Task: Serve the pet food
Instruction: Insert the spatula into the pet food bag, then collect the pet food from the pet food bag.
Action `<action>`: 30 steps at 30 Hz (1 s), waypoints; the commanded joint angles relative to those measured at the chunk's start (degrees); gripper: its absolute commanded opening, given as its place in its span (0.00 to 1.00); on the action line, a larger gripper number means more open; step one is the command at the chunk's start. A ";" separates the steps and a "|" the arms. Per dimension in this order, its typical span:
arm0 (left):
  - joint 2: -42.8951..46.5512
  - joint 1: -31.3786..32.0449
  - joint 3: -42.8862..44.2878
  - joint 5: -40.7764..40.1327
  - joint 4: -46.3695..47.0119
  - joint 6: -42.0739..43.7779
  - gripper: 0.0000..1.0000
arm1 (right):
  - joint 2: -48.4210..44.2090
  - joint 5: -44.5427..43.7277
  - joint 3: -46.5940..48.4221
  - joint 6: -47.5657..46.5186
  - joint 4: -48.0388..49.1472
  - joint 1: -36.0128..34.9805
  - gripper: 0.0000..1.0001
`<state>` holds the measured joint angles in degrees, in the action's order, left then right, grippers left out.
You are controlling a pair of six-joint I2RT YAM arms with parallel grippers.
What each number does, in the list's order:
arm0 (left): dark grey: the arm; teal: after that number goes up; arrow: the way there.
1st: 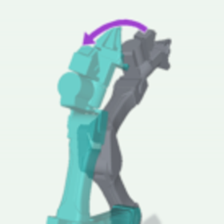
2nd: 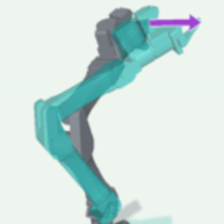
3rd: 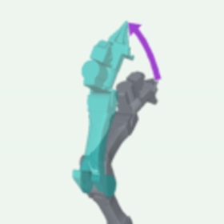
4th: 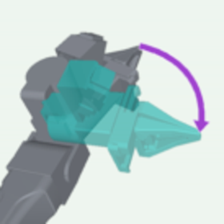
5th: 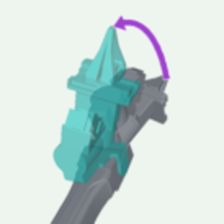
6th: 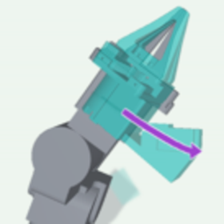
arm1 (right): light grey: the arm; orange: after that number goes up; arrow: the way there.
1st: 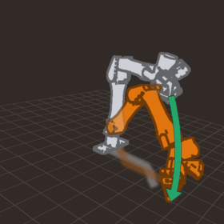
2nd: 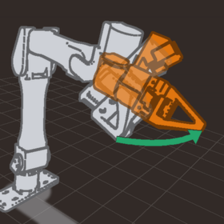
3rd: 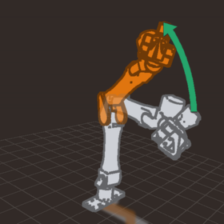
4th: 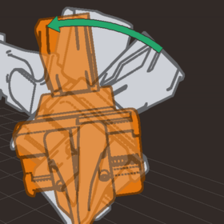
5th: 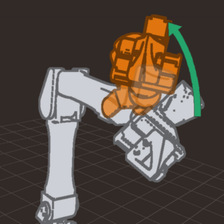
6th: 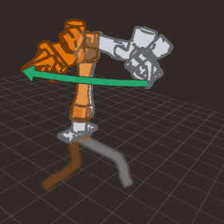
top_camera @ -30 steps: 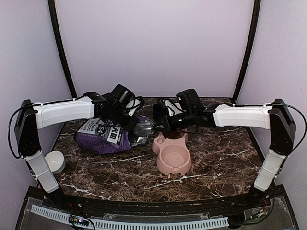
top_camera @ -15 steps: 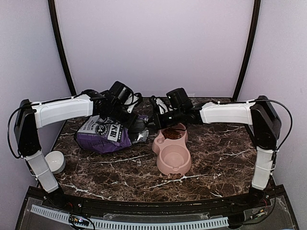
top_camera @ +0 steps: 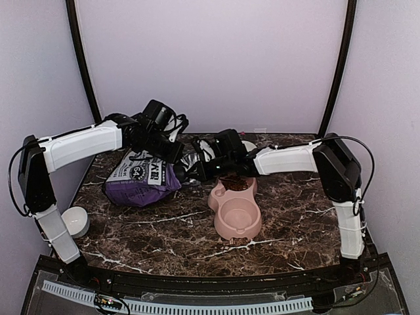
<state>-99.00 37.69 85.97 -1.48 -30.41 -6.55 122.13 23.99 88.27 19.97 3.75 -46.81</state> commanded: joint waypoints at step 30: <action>1.18 -1.13 1.61 6.26 1.67 -0.60 0.00 | 20.60 -1.28 22.24 -14.76 -20.27 -6.76 0.00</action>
<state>-99.33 36.12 87.22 2.63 -32.08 -7.73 137.36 14.70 111.02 11.46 -5.56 -50.46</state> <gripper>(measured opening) 0.008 0.105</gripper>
